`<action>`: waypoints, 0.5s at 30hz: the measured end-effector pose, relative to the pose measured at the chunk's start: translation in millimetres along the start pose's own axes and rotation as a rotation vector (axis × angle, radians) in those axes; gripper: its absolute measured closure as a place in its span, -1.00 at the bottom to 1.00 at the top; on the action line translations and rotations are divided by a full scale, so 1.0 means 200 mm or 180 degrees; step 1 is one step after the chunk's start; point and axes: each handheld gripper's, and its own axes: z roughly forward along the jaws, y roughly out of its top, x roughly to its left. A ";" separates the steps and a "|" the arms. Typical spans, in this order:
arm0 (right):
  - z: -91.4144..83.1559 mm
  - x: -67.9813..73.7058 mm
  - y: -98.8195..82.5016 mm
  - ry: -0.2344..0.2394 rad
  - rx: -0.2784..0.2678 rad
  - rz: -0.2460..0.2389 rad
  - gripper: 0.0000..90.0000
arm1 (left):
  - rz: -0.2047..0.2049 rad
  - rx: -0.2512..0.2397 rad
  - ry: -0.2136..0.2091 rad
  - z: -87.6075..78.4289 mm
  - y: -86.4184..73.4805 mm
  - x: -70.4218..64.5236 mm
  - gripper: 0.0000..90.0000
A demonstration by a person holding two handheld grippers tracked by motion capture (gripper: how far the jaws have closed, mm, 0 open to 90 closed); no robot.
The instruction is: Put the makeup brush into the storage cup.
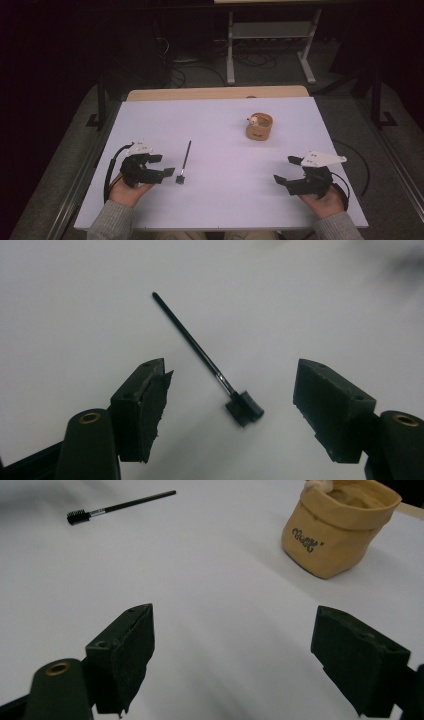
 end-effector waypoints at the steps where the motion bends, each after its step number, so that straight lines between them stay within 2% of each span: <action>1: 0.00 0.00 0.00 -0.0002 -0.0019 -0.0014 -0.63 | -0.0022 -0.0005 0.0001 0.01 0.02 0.00 -0.32; 4: 0.00 -0.01 0.00 0.0005 -0.0002 -0.0005 -0.63 | -0.0039 0.0089 0.0030 0.05 0.06 0.02 -0.29; 7: 0.01 -0.01 0.00 0.0016 0.0014 -0.0010 -0.63 | -0.0124 0.0128 0.0044 0.10 0.10 0.03 -0.26; 10: 0.00 -0.01 0.00 0.0007 0.0008 -0.0021 -0.63 | -0.0154 0.0240 0.0042 0.15 0.13 0.03 -0.23; 15: 0.01 -0.01 0.00 0.0016 -0.0001 -0.0021 -0.63 | -0.0136 0.0426 0.0094 0.23 0.17 0.04 -0.13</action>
